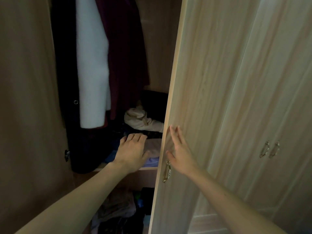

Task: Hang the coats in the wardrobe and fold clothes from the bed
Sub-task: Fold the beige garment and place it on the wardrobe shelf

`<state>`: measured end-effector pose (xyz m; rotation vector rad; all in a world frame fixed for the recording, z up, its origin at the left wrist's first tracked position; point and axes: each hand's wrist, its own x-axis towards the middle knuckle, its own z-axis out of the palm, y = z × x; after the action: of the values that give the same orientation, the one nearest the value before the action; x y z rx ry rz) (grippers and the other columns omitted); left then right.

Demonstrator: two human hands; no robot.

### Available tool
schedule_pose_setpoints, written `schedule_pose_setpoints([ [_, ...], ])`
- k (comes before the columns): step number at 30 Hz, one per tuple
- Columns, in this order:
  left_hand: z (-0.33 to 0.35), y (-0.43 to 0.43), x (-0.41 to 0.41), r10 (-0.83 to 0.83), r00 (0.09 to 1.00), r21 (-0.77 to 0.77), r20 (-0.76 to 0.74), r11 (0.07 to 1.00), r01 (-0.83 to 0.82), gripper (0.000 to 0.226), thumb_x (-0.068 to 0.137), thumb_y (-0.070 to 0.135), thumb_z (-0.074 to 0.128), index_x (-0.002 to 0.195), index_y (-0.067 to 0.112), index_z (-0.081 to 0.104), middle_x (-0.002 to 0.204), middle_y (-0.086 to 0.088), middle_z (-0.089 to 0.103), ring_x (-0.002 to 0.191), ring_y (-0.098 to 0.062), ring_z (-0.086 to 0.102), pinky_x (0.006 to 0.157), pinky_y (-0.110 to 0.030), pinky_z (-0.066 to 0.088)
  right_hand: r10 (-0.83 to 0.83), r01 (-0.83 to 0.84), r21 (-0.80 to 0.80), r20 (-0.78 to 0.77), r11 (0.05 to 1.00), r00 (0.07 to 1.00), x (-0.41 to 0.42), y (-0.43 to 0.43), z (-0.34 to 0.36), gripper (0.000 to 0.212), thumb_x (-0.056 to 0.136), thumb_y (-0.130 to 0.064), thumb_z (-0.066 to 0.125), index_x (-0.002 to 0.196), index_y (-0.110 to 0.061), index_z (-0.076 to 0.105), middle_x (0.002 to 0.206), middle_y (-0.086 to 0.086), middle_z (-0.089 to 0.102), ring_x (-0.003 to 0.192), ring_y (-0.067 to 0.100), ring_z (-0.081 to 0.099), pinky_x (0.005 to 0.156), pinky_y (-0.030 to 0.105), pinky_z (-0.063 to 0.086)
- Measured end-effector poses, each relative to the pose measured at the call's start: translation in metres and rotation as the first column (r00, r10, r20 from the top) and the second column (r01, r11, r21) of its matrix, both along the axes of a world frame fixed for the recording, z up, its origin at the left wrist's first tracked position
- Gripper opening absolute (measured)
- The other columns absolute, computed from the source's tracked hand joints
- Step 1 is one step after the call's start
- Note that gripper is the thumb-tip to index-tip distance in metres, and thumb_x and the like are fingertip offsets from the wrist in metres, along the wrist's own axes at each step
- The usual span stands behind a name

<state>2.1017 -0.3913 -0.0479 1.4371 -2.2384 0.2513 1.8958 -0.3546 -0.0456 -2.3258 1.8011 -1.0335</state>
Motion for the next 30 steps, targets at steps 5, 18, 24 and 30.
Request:
schedule_pose_setpoints([
  [5, -0.001, -0.016, 0.000, 0.037, 0.999, 0.025, -0.001, 0.999, -0.037, 0.061, 0.091, 0.048, 0.050, 0.145, 0.024, 0.035, 0.147, 0.002, 0.040, 0.137, -0.021, 0.032, 0.113, -0.045, 0.025, -0.054, 0.052, -0.021, -0.133, 0.998, 0.990, 0.001, -0.024, -0.004, 0.099, 0.091, -0.026, 0.061, 0.150, -0.042, -0.017, 0.162, 0.000, -0.019, 0.151, 0.027, -0.002, 0.120, 0.046, 0.021],
  [18, 0.020, -0.064, -0.023, 0.090, 0.994, 0.049, 0.059, 0.995, -0.093, 0.057, 0.092, 0.045, 0.049, 0.143, 0.023, 0.035, 0.146, 0.000, 0.042, 0.136, -0.024, 0.033, 0.113, -0.047, 0.028, -0.018, 0.002, -0.060, -0.270, 0.998, 0.963, -0.008, -0.091, -0.011, 0.096, 0.087, -0.030, 0.066, 0.154, -0.031, -0.002, 0.161, -0.001, -0.022, 0.150, 0.028, 0.000, 0.117, 0.045, 0.025],
  [24, 0.014, -0.081, -0.048, 0.101, 0.995, 0.114, -0.001, 0.988, -0.100, 0.067, 0.093, 0.041, 0.048, 0.152, 0.022, 0.021, 0.149, -0.001, 0.039, 0.136, -0.024, 0.034, 0.109, -0.045, 0.030, 0.008, -0.023, -0.048, -0.300, 0.999, 0.954, -0.018, -0.112, -0.014, 0.091, 0.089, -0.033, 0.062, 0.155, -0.024, 0.000, 0.161, -0.004, -0.022, 0.151, 0.024, -0.002, 0.117, 0.045, 0.026],
  [30, 0.012, -0.091, -0.036, 0.155, 0.986, 0.158, 0.060, 0.974, -0.163, 0.072, 0.091, 0.038, 0.050, 0.154, 0.030, 0.014, 0.151, -0.001, 0.035, 0.137, -0.026, 0.031, 0.109, -0.047, 0.030, 0.006, -0.013, -0.023, -0.289, 1.000, 0.957, -0.018, -0.139, -0.016, 0.089, 0.089, -0.033, 0.062, 0.155, -0.023, 0.002, 0.161, -0.006, -0.023, 0.151, 0.023, -0.004, 0.116, 0.046, 0.027],
])
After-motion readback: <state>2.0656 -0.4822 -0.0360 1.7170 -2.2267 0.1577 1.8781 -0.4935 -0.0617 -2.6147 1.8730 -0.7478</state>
